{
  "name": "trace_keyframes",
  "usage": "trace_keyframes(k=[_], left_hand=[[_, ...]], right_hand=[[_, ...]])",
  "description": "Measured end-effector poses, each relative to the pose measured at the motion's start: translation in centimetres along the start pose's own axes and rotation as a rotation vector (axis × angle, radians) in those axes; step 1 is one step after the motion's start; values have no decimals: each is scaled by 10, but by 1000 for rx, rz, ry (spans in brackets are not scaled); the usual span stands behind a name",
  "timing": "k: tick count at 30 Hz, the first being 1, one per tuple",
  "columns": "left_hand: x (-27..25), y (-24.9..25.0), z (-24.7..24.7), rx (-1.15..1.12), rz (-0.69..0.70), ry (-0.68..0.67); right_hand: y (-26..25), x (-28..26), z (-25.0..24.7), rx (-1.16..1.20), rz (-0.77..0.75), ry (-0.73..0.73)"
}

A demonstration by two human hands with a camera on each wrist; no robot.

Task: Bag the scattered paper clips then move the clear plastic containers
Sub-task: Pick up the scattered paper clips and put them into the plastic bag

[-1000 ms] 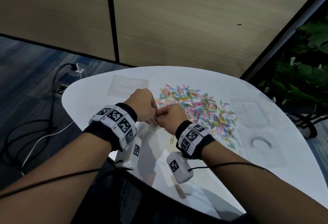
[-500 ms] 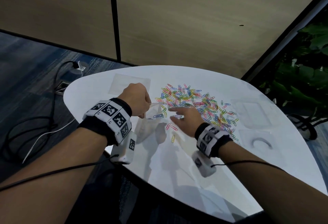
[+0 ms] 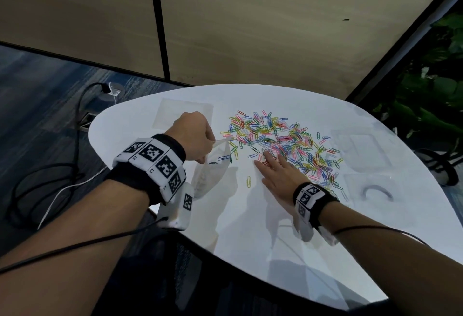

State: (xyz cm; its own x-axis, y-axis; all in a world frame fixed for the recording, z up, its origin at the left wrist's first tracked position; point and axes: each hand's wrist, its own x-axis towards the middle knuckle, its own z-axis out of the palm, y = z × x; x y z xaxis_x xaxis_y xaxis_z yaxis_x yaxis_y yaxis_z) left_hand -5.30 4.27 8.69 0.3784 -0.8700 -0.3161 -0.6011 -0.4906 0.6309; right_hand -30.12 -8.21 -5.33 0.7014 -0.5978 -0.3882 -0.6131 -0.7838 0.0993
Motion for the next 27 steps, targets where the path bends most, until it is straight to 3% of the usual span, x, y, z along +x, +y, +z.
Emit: trace_keyframes(k=[5,9,14,18,20,22,24,27], left_hand=[[-2,3,2,-4,1,-6],[0,3,5,-4,7,-21],[0,6,8,0,7,-37],[-3,17,12,-3,22,-56],[-2,22,15,2,31,-66],[-2,25,19,1,31,-82],[-2,28,23,-14,30,-94],[-3,31,27,-40,43,-98]], right_hand=[[1,10,-10,94,-61,236],[7,9,-20,241,110,226],[26,6,-35,690,464,189],[32,-2,-49,1278,625,83],[22,-12,-71,1621,594,135],[11,-22,-95,1853,471,149],[-1,-30,-116,1927,340,119],[-27,-35,-134,1950,263,85]])
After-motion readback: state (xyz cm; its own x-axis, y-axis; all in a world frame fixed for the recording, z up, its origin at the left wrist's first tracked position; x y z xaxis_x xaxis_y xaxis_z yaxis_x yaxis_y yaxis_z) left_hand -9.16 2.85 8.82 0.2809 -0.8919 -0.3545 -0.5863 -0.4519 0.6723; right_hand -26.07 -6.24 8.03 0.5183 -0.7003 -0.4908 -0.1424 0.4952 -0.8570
